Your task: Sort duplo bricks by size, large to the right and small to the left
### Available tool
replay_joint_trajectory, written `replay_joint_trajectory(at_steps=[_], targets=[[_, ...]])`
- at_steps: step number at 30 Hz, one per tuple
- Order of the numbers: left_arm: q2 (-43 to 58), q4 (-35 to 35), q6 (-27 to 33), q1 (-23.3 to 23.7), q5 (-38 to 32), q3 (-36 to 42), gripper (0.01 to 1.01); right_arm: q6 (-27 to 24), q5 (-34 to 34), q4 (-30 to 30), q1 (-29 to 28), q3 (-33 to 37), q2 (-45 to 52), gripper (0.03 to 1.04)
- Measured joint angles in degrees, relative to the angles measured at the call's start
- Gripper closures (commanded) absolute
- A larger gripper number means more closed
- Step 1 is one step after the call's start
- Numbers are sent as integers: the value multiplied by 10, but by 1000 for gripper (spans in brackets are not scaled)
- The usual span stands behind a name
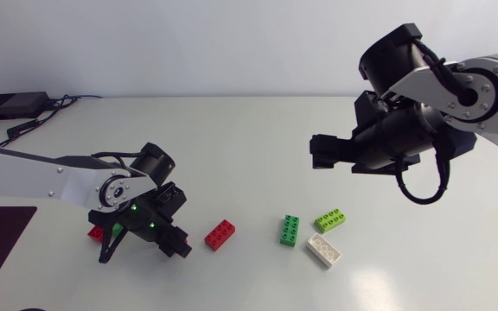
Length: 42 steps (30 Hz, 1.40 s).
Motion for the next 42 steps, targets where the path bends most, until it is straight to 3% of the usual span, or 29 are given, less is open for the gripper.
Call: replay_joint_trajectory(at_steps=[4,12,21,30,39,41,42], targets=[[0,-9,7,19,6,7,702,0,-2,0,0,0,0,67],[0,-24,41,120,5,59,702,0,-6,0,0,0,0,67],[-2,-26,60,153,3,62,702,0,-11,0,0,0,0,67],[-24,-26,96,241,-8,62,702,0,-12,5,0,-3,0,67],[-24,-25,105,252,-9,61,692,0,-13,7,0,-5,0,67],[-23,-25,105,251,-9,61,628,0,-13,7,0,-5,0,67],[-21,-25,105,250,-9,61,511,0,-13,7,0,-5,0,67]])
